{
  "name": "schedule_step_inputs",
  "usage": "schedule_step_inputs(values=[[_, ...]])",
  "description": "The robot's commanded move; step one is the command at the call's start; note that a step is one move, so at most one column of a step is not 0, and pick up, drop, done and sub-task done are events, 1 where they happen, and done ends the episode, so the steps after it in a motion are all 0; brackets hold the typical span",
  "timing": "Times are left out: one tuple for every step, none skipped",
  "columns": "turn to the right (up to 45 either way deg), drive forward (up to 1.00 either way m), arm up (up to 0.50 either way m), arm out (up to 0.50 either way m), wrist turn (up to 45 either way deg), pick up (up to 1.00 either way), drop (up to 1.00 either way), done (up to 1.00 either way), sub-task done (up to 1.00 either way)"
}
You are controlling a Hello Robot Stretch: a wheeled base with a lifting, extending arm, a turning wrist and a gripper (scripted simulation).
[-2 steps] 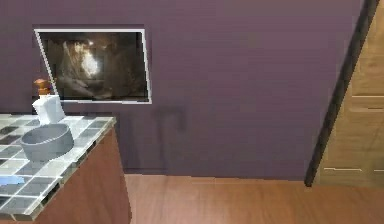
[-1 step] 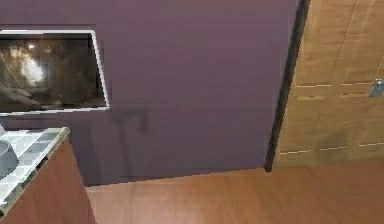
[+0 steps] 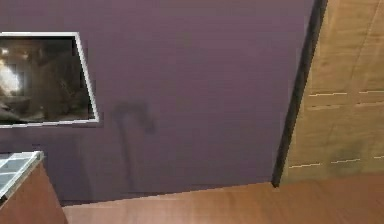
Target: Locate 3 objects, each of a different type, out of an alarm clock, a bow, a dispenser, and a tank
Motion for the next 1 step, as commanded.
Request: schedule_step_inputs(values=[[0.0,0.35,0.00,0.00,0.0,0.00,0.00,0.00,0.00]])
